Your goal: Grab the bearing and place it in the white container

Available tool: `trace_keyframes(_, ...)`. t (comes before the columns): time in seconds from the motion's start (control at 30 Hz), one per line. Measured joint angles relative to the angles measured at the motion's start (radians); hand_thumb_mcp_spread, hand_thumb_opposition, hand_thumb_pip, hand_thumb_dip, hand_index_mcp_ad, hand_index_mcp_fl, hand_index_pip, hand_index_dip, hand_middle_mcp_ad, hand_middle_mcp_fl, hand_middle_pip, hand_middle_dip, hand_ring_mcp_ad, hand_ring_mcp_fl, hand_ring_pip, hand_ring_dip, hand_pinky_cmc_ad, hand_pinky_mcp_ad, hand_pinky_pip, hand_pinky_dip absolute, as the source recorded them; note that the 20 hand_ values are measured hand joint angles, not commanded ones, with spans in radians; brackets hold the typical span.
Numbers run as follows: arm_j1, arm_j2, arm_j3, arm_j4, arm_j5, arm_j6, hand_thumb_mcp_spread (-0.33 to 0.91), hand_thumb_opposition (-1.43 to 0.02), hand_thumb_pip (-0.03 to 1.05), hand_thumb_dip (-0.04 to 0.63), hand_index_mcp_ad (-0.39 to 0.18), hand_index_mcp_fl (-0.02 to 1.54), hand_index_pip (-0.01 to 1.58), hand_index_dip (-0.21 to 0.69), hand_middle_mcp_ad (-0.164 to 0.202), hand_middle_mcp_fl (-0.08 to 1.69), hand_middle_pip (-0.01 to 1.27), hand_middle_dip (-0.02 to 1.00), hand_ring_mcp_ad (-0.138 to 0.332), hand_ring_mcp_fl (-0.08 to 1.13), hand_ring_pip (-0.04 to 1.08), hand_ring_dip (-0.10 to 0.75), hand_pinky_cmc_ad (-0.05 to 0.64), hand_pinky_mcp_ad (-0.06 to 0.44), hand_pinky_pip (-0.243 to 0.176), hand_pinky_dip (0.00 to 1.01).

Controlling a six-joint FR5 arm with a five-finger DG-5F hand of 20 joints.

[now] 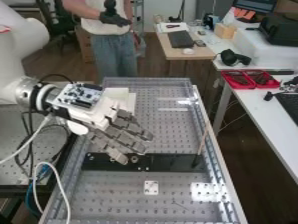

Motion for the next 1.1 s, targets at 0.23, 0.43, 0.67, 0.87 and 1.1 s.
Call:
trace_keyframes(0.23, -0.013, -0.044, 0.02, 0.02, -0.032, -0.008, 0.42, -0.8, 0.53, 0.223, -0.087, 0.08, 1.19, 0.188, 0.052, 0.02, 0.13, 0.19, 0.157, 0.0, 0.1, 0.059, 0.346, 0.279, -0.063, 0.18)
trace_keyframes(0.43, -0.018, -0.07, 0.041, 0.02, -0.029, -0.029, 0.43, -0.81, 0.54, 0.241, -0.087, 0.04, 1.25, 0.218, 0.052, 0.02, 0.13, 0.19, 0.155, 0.0, 0.1, 0.059, 0.346, 0.283, -0.063, 0.18)
trace_keyframes(0.67, -0.041, -0.095, 0.054, 0.036, -0.094, -0.061, 0.44, -0.82, 0.54, 0.257, -0.103, 0.01, 1.32, 0.269, 0.051, 0.02, 0.13, 0.19, 0.15, 0.0, 0.1, 0.059, 0.346, 0.283, -0.059, 0.18)
trace_keyframes(0.87, -0.096, -0.125, 0.069, 0.056, -0.193, -0.074, 0.46, -0.83, 0.56, 0.269, -0.103, 0.01, 1.35, 0.279, 0.051, 0.02, 0.13, 0.19, 0.148, 0.0, 0.1, 0.066, 0.346, 0.283, -0.059, 0.18)
trace_keyframes(1.1, -0.135, -0.151, 0.089, 0.086, -0.261, -0.087, 0.47, -0.84, 0.56, 0.284, -0.103, 0.01, 1.35, 0.278, 0.052, 0.02, 0.13, 0.19, 0.148, 0.0, 0.1, 0.066, 0.346, 0.283, -0.063, 0.18)
